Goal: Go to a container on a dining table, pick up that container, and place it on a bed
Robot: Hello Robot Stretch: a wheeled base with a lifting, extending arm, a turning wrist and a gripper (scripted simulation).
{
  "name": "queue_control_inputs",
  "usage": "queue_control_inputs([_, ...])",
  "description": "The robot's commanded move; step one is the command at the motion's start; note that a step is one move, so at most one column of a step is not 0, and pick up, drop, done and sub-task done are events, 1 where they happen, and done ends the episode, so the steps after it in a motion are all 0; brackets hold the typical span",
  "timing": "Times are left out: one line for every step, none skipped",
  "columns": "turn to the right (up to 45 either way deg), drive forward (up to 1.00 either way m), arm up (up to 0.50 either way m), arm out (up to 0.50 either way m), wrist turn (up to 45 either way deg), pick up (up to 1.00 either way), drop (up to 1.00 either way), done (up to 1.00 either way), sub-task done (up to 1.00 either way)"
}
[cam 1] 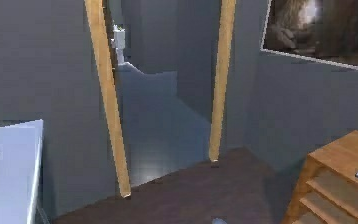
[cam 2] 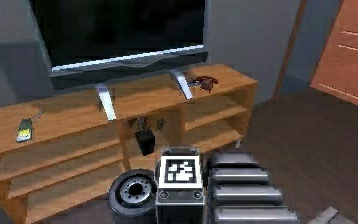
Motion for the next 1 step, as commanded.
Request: queue_control_inputs([0.0, 1.00, 0.00, 0.00, 0.0, 0.00, 0.00, 0.00, 0.00])
